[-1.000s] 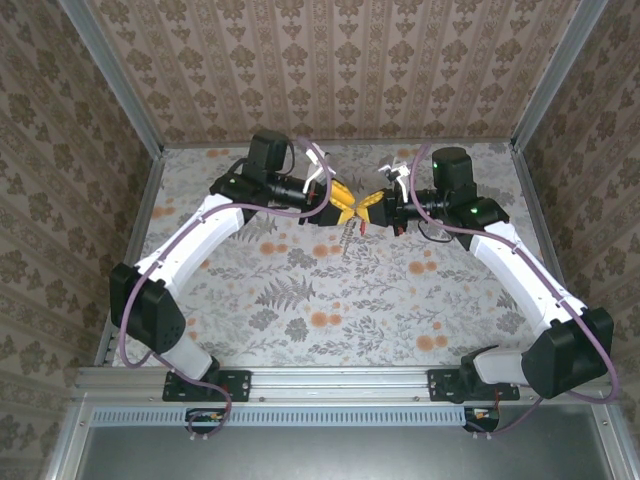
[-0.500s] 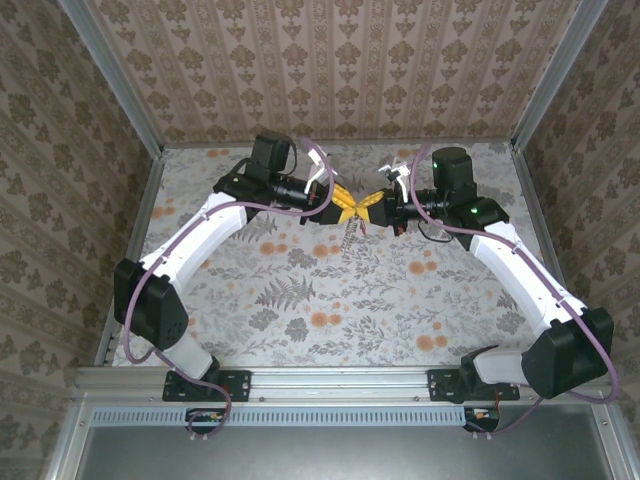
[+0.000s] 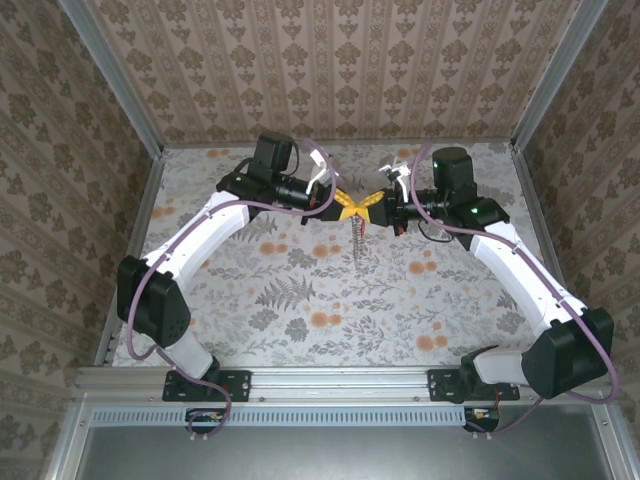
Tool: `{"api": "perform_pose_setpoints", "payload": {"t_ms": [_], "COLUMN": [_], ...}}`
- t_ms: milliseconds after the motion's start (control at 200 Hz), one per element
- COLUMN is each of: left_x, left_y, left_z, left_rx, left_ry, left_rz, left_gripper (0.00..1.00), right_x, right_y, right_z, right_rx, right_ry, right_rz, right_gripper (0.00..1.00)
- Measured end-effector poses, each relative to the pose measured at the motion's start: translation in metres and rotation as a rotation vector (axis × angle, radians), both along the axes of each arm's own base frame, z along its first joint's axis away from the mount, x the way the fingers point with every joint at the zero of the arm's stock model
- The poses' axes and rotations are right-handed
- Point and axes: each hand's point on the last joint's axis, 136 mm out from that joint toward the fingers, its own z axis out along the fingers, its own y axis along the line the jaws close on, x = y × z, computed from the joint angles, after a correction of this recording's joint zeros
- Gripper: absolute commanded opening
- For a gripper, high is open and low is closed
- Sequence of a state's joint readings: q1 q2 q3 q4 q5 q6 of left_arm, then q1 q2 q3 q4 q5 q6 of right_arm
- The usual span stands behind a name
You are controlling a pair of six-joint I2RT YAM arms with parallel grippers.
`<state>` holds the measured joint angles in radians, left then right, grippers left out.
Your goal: Put the keys on the keyring
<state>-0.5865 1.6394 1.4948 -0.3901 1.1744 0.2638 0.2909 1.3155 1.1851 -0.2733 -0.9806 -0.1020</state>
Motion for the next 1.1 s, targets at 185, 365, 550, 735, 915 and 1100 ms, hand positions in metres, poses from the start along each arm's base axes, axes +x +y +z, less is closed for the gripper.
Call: {"api": "perform_pose_setpoints", "payload": {"t_ms": [185,365,550,735,915,1100], "left_x": [0.001,0.006,0.014,0.02,0.022,0.019], "left_y": [-0.001,-0.005,-0.006,-0.004,-0.005,-0.008], "left_z": [0.001,-0.004,-0.025,-0.012,0.014,0.022], "left_rx": [-0.004,-0.02,-0.024,-0.087,-0.168,-0.199], "left_ry": [-0.002,-0.012,-0.004,-0.04,-0.085,-0.084], "left_rz": [0.002,0.047,0.14,0.209,0.223,0.216], "left_gripper": [0.0,0.0,0.0,0.0,0.0,0.0], "right_x": [0.001,0.013,0.016,0.016,0.019,0.021], "right_y": [0.0,-0.02,-0.042,-0.046,-0.044,-0.04], "right_z": [0.001,0.008,0.019,0.013,0.006,0.006], "right_rx": [0.006,0.067,0.159,0.223,0.269,0.295], "right_ry": [0.006,-0.018,-0.042,-0.01,0.021,0.036], "right_rz": [-0.006,-0.118,-0.221,-0.245,-0.241,-0.22], "right_gripper": [0.24,0.44,0.46,0.49,0.5,0.5]}}
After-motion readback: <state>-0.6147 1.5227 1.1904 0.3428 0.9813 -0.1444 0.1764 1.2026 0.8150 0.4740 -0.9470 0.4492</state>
